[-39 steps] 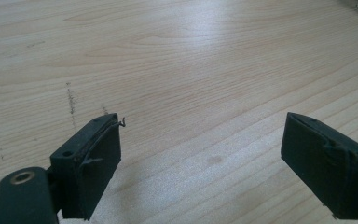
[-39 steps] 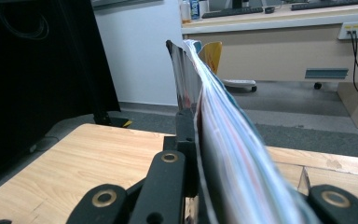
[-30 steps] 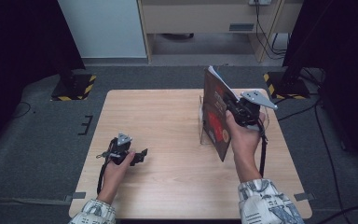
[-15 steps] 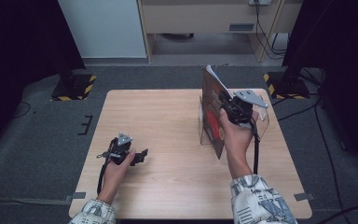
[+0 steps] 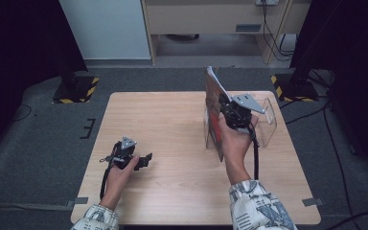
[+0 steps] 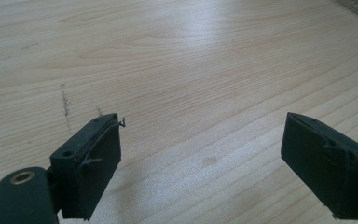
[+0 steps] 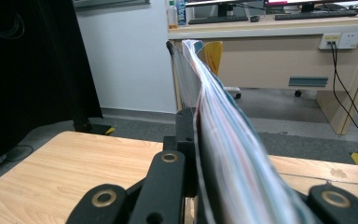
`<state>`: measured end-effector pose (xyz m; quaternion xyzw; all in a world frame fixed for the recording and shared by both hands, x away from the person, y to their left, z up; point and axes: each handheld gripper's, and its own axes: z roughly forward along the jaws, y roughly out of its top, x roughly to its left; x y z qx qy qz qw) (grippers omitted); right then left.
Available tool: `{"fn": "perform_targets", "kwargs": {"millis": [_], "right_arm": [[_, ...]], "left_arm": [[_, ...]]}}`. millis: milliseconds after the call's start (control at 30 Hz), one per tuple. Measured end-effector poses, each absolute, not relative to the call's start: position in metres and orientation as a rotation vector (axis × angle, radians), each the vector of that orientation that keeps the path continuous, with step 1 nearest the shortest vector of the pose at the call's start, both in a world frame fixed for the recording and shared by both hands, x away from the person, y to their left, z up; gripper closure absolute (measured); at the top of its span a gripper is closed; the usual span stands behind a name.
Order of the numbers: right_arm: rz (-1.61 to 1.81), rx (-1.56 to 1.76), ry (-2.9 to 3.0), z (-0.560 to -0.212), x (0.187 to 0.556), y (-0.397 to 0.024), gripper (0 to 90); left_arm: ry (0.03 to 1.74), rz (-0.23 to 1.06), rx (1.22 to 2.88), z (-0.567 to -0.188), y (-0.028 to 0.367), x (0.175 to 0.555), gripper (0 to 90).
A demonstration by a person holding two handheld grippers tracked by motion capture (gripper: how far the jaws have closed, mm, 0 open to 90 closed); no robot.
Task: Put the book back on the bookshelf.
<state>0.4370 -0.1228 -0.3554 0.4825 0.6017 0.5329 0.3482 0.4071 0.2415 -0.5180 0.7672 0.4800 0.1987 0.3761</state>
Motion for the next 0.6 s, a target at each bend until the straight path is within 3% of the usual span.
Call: {"fn": "perform_targets", "kwargs": {"millis": [600], "right_arm": [[1.423,1.193,1.588,-0.364,0.419,-0.106,86.4]], "left_arm": [[1.219,0.509,1.979,-0.518,0.240,0.407,11.4]]}}
